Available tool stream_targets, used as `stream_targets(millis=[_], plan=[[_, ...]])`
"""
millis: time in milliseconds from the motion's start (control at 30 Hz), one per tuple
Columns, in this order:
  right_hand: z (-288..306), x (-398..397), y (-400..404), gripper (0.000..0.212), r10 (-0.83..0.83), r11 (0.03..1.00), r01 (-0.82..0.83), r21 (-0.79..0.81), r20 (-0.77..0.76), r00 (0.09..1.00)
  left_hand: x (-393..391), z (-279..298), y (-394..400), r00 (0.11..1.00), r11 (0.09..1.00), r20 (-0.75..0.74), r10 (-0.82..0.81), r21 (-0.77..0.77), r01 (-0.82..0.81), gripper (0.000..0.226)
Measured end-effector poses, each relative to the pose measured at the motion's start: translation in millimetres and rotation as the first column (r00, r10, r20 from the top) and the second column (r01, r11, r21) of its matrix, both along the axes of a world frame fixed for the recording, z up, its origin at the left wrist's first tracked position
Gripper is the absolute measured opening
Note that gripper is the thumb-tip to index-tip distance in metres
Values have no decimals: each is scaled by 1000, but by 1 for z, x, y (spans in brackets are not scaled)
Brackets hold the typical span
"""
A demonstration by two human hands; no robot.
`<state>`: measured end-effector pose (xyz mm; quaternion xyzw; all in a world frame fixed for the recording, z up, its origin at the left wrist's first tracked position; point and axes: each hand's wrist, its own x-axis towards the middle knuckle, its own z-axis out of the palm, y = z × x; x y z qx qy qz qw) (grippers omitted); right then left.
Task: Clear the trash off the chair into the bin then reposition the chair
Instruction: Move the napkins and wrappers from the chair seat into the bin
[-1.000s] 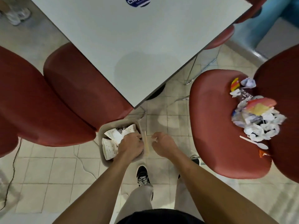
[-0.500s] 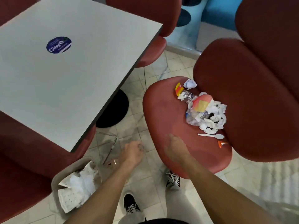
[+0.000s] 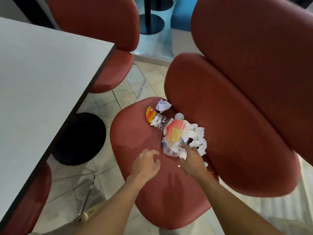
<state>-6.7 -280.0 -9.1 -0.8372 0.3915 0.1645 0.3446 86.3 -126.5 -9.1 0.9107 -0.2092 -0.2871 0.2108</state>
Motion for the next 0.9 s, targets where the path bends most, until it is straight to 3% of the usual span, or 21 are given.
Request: stream_targets(millis=[300, 467, 600, 733, 900], plan=[[-50, 21, -89, 58, -152, 987, 151, -54, -22, 988, 36, -38, -122, 977, 974, 56, -207, -80, 211, 43], [-80, 29, -115, 59, -144, 987, 145, -68, 23, 989, 48, -65, -174, 897, 909, 220, -384, -82, 409, 48], [-101, 37, -121, 56, -132, 990, 131, -57, -8, 991, 55, -83, -199, 799, 850, 317, -511, 48, 524, 60], [-123, 44, -121, 59, -54, 987, 41, -154, -87, 995, 67, -106, -220, 746, 814, 327, -580, 187, 551, 53], [-143, 49, -119, 61, -69, 982, 57, -179, -64, 996, 82, -132, -237, 732, 754, 209, -649, 310, 580, 48]])
